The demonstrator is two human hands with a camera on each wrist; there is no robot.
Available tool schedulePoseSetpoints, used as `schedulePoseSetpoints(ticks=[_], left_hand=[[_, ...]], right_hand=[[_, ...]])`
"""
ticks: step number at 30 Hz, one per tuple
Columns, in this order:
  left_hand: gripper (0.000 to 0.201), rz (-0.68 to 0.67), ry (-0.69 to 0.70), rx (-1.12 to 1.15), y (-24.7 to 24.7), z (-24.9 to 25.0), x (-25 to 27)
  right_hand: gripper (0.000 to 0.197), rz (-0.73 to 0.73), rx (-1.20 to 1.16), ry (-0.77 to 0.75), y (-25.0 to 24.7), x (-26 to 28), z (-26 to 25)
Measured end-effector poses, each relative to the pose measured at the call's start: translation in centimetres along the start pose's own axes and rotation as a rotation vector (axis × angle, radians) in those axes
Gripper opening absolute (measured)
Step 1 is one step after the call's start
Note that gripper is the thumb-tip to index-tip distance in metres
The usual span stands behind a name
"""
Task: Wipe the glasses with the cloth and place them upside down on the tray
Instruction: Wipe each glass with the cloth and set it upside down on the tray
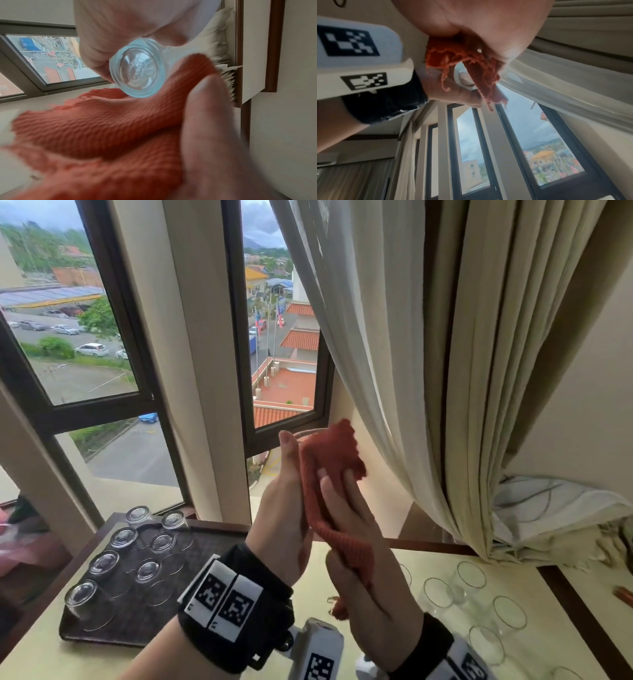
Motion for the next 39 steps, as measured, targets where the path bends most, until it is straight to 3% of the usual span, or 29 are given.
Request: schedulePoseSetpoints(ticks=[6, 9, 15, 19, 23, 26, 29, 32, 35, 36, 38, 39], left_hand=[[0.089, -0.045, -0.033, -0.179, 0.6, -0.7, 0.4], [0.089, -0.067, -0.038, -0.173, 1.6, -1.2, 0.7], [0.089, -0.013, -0.014, -0.105, 0.3, 0.1, -0.5], [0.087, 0.031, -0.033, -0.190, -1.1, 0.4, -1.0], [0.087, -0.001, -0.051, -0.184, 0.0, -0.5, -0.1], [0.089, -0.043, -0.028, -0.134, 1.0, -0.9, 0.0], [0.099, -0.055, 0.018, -0.059, 0.5, -0.2, -0.3], [0.099, -0.116, 0.056, -0.083, -0.1, 1.0, -0.9], [0.124, -0.061, 0.071, -0.165, -1.1, 1.4, -1.5], [0.120, -0.059, 0.087, -0.185, -1.1, 1.6, -1.4], [0.092, -0.107, 0.120, -0.199, -0.4, 1.6, -1.0], [0.090, -0.120, 0.117, -0.198, 0.0, 1.3, -0.6]], right_hand=[[0.052, 0.172, -0.356, 0.335, -0.8, 0.2, 3.5], [0.051, 0.211, -0.359, 0.248, -2.4, -1.9, 2.5], [0.059, 0.036, -0.128, 0.065, -0.4, -0.3, 1.0], [0.059, -0.012, -0.234, 0.199, 0.7, 1.6, 2.4], [0.049, 0.115, -0.402, 0.391, -0.7, 0.0, 3.9], [0.049, 0.139, -0.356, 0.283, -2.2, -2.2, 2.6], [0.056, 0.013, -0.200, 0.133, -1.3, -2.3, 0.5], [0.057, -0.042, -0.134, 0.082, 0.8, 0.0, 0.8], [0.055, -0.016, -0.291, 0.235, 1.9, 1.4, 2.8], [0.055, 0.013, -0.364, 0.302, 1.8, 1.4, 3.3], [0.054, 0.115, -0.439, 0.423, 0.7, 0.8, 4.1], [0.055, 0.169, -0.450, 0.471, -0.2, 0.3, 4.3]])
Point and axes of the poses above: each hand's wrist, its own x-axis away from the middle knuckle, its own y-axis out of the palm, z = x × y, the point moved 7 cm from there along -x, towards the middle knuckle, and after that the axes turned 9 degrees about -z, right-handed, at the moved point
